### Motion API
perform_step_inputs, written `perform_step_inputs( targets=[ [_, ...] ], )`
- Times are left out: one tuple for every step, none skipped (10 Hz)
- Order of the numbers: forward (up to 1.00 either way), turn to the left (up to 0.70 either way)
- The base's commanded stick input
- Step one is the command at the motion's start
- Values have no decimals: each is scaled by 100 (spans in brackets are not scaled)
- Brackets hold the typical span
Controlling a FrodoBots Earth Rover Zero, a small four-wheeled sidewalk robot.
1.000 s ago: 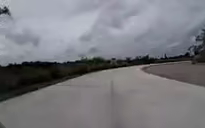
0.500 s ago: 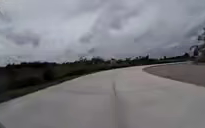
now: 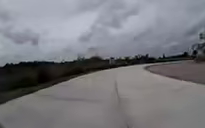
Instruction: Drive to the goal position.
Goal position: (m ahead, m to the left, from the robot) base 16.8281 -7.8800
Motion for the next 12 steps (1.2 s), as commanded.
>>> perform_step_inputs(
  targets=[
    [85, 0],
    [85, 0],
    [85, 0],
    [85, 0],
    [85, 0],
    [85, 0],
    [85, 0],
    [85, 0],
    [85, 0],
    [85, 0],
    [85, 0],
    [85, 0]
  ],
)
